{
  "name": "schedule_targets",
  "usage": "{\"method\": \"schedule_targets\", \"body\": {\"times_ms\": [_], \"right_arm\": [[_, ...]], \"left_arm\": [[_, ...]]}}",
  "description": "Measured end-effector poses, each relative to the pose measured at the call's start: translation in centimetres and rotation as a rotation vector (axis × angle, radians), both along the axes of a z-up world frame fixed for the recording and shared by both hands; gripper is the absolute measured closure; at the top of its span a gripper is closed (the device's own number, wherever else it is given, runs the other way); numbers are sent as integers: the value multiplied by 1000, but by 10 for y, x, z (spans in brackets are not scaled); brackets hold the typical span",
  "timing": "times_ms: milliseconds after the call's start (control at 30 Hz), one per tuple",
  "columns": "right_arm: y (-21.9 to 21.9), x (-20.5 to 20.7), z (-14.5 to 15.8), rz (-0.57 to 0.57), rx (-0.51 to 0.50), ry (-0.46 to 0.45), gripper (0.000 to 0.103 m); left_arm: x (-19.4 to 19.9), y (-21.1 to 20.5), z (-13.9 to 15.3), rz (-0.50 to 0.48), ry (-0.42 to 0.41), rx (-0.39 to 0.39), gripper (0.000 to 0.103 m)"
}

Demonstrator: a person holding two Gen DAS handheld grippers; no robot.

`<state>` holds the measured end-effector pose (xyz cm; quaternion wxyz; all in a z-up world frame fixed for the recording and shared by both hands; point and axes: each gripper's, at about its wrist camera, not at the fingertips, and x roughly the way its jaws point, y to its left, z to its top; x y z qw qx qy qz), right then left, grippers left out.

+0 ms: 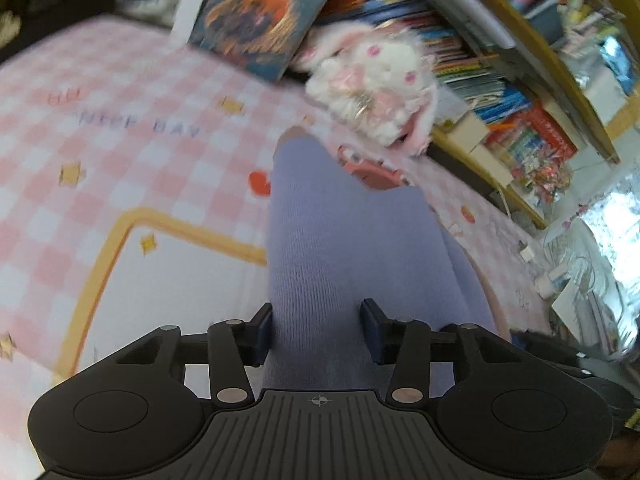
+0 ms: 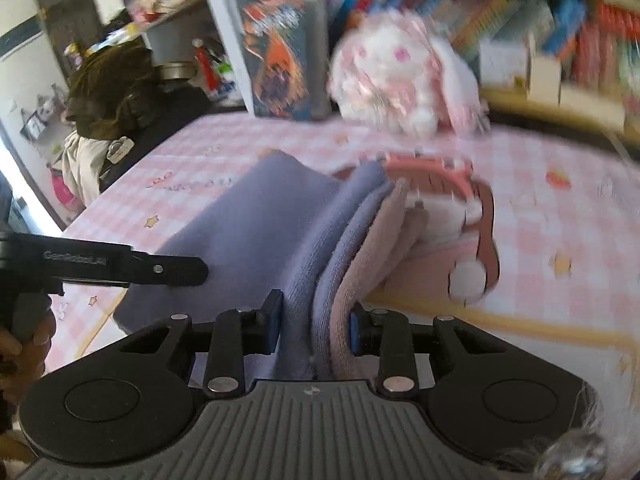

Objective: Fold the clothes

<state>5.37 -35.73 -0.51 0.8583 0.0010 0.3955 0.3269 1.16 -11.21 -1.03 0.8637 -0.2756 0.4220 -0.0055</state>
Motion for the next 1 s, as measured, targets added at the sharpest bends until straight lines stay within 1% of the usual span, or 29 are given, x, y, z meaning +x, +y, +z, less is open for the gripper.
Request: {"method": "schedule_targets", "body": {"times_ms": [33, 100, 167, 200, 267, 300, 333, 367, 467, 500, 567, 600, 633, 667, 700, 800, 1000], "right_arm": [[-5, 6, -4, -19, 17, 41, 74], [-15, 17, -12, -59, 52, 128, 69], [-25, 25, -18, -88, 95, 202, 58], [-28, 29, -21, -98, 109, 235, 56], [-30, 37, -27, -101, 130, 295, 47], [-28, 41, -32, -97, 129, 335, 44], [-28, 43, -34, -97, 132, 357, 40], [-27, 44, -34, -92, 135, 361, 38], [-17, 46, -35, -70, 132, 353, 37], [-14, 47, -35, -67, 136, 351, 37], [-14, 48, -36, -72, 151, 348, 54], [-14, 48, -37, -75, 159, 347, 57], [-14, 49, -37, -78, 167, 346, 65], [-13, 45, -33, -69, 150, 308, 70], [-12, 40, -29, -60, 132, 268, 71], [-11, 27, -16, -40, 83, 167, 73], [-31, 10, 0, -52, 118, 104, 73]], "left_arm": [[1, 3, -4, 5, 18, -18, 53], [2, 9, -9, 3, 37, -45, 51], [6, 15, -13, -9, 45, -81, 45], [8, 18, -16, -12, 48, -99, 42], [15, 24, -22, -3, 52, -135, 36], [17, 26, -25, 3, 57, -159, 36], [18, 27, -27, 8, 59, -175, 36], [18, 25, -28, 11, 57, -176, 36], [18, 19, -29, 20, 49, -178, 37], [18, 17, -30, 23, 46, -178, 39], [17, 13, -30, 29, 42, -173, 45], [17, 10, -28, 30, 40, -155, 50], [16, 8, -25, 28, 36, -137, 52], [15, 4, -21, 18, 26, -120, 56], [13, 1, -17, 8, 15, -105, 58], [6, -12, -4, -18, -30, -56, 59], [-6, -23, 11, -41, -97, -64, 59]]}}
